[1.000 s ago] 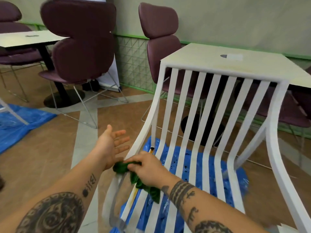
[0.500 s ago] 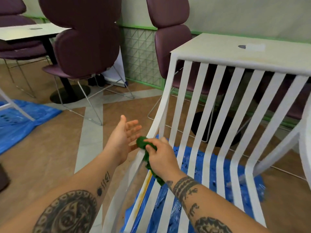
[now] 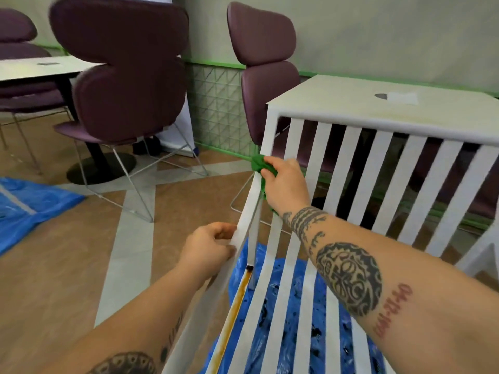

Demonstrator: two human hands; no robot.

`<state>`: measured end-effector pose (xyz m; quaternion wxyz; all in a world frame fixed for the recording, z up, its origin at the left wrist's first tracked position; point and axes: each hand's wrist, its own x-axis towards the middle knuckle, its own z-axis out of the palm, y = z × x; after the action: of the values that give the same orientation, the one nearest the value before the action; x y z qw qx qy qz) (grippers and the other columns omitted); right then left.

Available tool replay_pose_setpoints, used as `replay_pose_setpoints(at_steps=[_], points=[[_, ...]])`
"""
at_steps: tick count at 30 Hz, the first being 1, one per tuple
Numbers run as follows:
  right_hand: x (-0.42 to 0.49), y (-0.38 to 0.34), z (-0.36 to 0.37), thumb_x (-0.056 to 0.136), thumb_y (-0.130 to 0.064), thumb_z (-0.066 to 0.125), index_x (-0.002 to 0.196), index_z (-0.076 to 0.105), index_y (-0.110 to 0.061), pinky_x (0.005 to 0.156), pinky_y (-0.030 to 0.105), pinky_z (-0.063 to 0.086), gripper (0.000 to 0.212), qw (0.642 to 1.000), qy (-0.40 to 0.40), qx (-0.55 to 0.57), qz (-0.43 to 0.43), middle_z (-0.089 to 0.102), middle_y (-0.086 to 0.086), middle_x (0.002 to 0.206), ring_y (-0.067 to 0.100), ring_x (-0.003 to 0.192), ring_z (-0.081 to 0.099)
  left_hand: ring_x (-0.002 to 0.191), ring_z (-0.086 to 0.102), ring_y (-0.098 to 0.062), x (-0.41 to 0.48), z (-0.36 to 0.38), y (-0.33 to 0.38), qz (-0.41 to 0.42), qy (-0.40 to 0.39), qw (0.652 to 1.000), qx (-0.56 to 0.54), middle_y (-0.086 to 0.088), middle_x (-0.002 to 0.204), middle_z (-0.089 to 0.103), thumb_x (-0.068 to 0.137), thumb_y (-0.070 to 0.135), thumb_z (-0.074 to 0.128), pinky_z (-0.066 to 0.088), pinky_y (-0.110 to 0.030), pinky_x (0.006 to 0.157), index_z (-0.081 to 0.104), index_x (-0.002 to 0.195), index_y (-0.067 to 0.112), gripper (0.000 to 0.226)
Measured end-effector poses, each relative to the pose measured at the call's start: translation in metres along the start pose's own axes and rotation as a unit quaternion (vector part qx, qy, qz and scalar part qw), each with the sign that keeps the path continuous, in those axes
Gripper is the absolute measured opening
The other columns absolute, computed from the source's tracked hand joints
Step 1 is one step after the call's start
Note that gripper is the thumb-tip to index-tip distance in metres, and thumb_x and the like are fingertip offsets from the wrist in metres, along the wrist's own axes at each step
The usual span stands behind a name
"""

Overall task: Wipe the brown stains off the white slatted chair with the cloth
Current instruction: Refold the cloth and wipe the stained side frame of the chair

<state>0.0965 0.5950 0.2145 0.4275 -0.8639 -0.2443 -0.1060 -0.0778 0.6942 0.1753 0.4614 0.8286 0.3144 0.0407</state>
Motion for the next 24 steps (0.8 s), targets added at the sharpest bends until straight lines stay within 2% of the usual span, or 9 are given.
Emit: replay_pose_setpoints(at_steps=[3, 5, 9, 11, 14, 16, 17, 20, 24], points=[[0.027, 0.000, 0.006, 0.102, -0.031, 0.054, 0.138, 0.059, -0.024, 0.099, 0.034, 0.044, 0.037, 0.997, -0.011, -0.072, -0.033, 0.046, 0.003, 0.117, 0.025, 0.113, 0.051, 0.100, 0.063, -0.007, 0.003, 0.001, -0.003, 0.019, 0.011, 1.000, 0.010, 0.022, 0.109, 0.066, 0.089, 0.016, 0.070, 0.056, -0.033, 0.089, 0.066, 0.120, 0.041, 0.040], [0.027, 0.002, 0.014, 0.101, -0.032, 0.054, 0.136, 0.060, -0.023, 0.097, 0.039, 0.048, 0.037, 0.994, -0.030, -0.100, -0.040, 0.046, 0.003, 0.115, 0.027, 0.110, 0.053, 0.100, 0.063, -0.007, 0.005, 0.001, -0.003, 0.020, 0.018, 1.000, 0.009, 0.023, 0.107, 0.065, 0.089, 0.015, 0.071, 0.055, -0.031, 0.088, 0.066, 0.115, 0.041, 0.037], [-0.004, 0.011, 0.025, 0.099, -0.028, 0.054, 0.128, 0.065, -0.025, 0.091, 0.041, 0.050, 0.031, 0.989, -0.075, -0.109, -0.059, 0.044, 0.001, 0.110, 0.027, 0.102, 0.055, 0.096, 0.063, -0.005, 0.004, 0.001, -0.005, -0.008, 0.017, 0.998, -0.056, 0.018, 0.102, 0.067, 0.087, 0.010, 0.074, 0.056, -0.031, 0.084, 0.066, 0.103, 0.035, 0.030], [-0.026, 0.013, 0.026, 0.100, -0.028, 0.053, 0.125, 0.065, -0.026, 0.086, 0.039, 0.051, 0.028, 0.985, -0.104, -0.119, -0.064, 0.044, 0.001, 0.108, 0.024, 0.095, 0.056, 0.098, 0.066, -0.010, 0.001, -0.002, -0.006, -0.029, -0.003, 0.992, -0.122, 0.011, 0.103, 0.070, 0.089, 0.006, 0.071, 0.056, -0.026, 0.077, 0.065, 0.104, 0.029, 0.029], [-0.067, 0.009, 0.027, 0.102, -0.028, 0.052, 0.122, 0.066, -0.026, 0.080, 0.035, 0.049, 0.025, 0.984, -0.140, -0.098, -0.057, 0.040, -0.006, 0.101, 0.016, 0.083, 0.049, 0.100, 0.072, -0.017, -0.009, -0.012, -0.011, -0.086, -0.047, 0.951, -0.293, 0.004, 0.108, 0.076, 0.098, 0.007, 0.061, 0.058, -0.029, 0.077, 0.060, 0.119, 0.024, 0.027], [-0.093, 0.005, 0.028, 0.102, -0.029, 0.050, 0.121, 0.067, -0.029, 0.079, 0.031, 0.046, 0.025, 0.983, -0.155, -0.085, -0.047, 0.039, -0.008, 0.100, 0.014, 0.085, 0.050, 0.105, 0.073, -0.021, -0.016, -0.018, -0.019, -0.111, -0.059, 0.909, -0.397, 0.000, 0.115, 0.076, 0.106, 0.013, 0.050, 0.058, -0.037, 0.088, 0.056, 0.127, 0.026, 0.026], [-0.105, 0.003, 0.028, 0.102, -0.030, 0.050, 0.121, 0.067, -0.030, 0.080, 0.030, 0.045, 0.025, 0.983, -0.161, -0.080, -0.041, 0.040, -0.009, 0.101, 0.015, 0.090, 0.052, 0.107, 0.072, -0.024, -0.020, -0.020, -0.023, -0.115, -0.056, 0.902, -0.413, -0.001, 0.116, 0.075, 0.108, 0.015, 0.045, 0.056, -0.041, 0.094, 0.056, 0.129, 0.026, 0.026], [-0.136, -0.010, 0.024, 0.102, -0.029, 0.050, 0.121, 0.067, -0.030, 0.082, 0.028, 0.045, 0.025, 0.981, -0.183, -0.064, -0.019, 0.041, -0.008, 0.102, 0.018, 0.099, 0.056, 0.102, 0.073, -0.025, -0.043, -0.024, -0.032, -0.129, -0.041, 0.922, -0.364, -0.001, 0.108, 0.078, 0.108, 0.019, 0.044, 0.057, -0.041, 0.089, 0.060, 0.125, 0.025, 0.024], [-0.169, -0.026, 0.021, 0.102, -0.031, 0.050, 0.117, 0.067, -0.031, 0.085, 0.031, 0.048, 0.022, 0.978, -0.204, -0.048, -0.005, 0.041, -0.009, 0.099, 0.017, 0.093, 0.054, 0.088, 0.070, -0.020, -0.070, -0.022, -0.045, -0.140, -0.038, 0.944, -0.297, 0.003, 0.097, 0.079, 0.103, 0.023, 0.054, 0.053, -0.035, 0.076, 0.066, 0.117, 0.027, 0.019]])
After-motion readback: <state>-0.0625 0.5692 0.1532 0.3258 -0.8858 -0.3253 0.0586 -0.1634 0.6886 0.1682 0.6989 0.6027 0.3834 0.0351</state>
